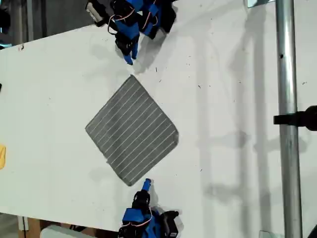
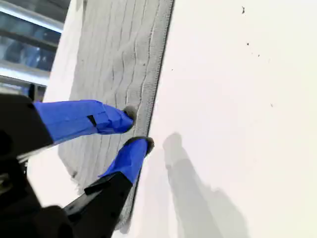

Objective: Grasp corners of a towel and fold twice.

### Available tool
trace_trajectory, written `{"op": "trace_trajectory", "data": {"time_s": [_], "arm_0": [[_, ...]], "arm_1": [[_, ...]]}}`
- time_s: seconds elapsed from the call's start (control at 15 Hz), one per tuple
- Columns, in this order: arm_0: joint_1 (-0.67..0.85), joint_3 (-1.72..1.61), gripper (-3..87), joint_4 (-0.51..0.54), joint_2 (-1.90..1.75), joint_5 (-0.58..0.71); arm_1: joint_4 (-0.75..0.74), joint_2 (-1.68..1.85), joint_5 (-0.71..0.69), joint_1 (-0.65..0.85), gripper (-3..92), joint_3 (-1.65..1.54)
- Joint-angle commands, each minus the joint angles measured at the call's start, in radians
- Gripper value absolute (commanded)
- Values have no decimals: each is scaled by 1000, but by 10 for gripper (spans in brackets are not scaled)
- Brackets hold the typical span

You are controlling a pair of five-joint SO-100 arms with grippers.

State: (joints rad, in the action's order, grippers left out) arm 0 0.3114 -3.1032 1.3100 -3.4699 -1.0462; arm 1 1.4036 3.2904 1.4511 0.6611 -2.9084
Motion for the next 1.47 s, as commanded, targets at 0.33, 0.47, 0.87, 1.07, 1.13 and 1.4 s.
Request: {"op": "trace_trajectory", "data": {"time_s": [0.33,0.47,0.87,1.07,1.13,1.4], "arm_0": [[181,-14,-28,-86,-5,-311],[202,-6,4,0,-5,-474],[-80,71,-29,-61,35,-772],[-199,413,-29,-222,612,-851],[-224,601,-29,-230,842,-838],[-290,1112,-29,-215,1351,-764]], "arm_1": [[-63,-5,-40,-114,7,17],[0,-6,-41,-127,-3,15],[-31,-44,-37,-295,-3,222],[-64,-377,-126,-272,-3,448],[-60,-482,-178,-242,-3,534],[106,-904,-425,-118,-3,994]]}}
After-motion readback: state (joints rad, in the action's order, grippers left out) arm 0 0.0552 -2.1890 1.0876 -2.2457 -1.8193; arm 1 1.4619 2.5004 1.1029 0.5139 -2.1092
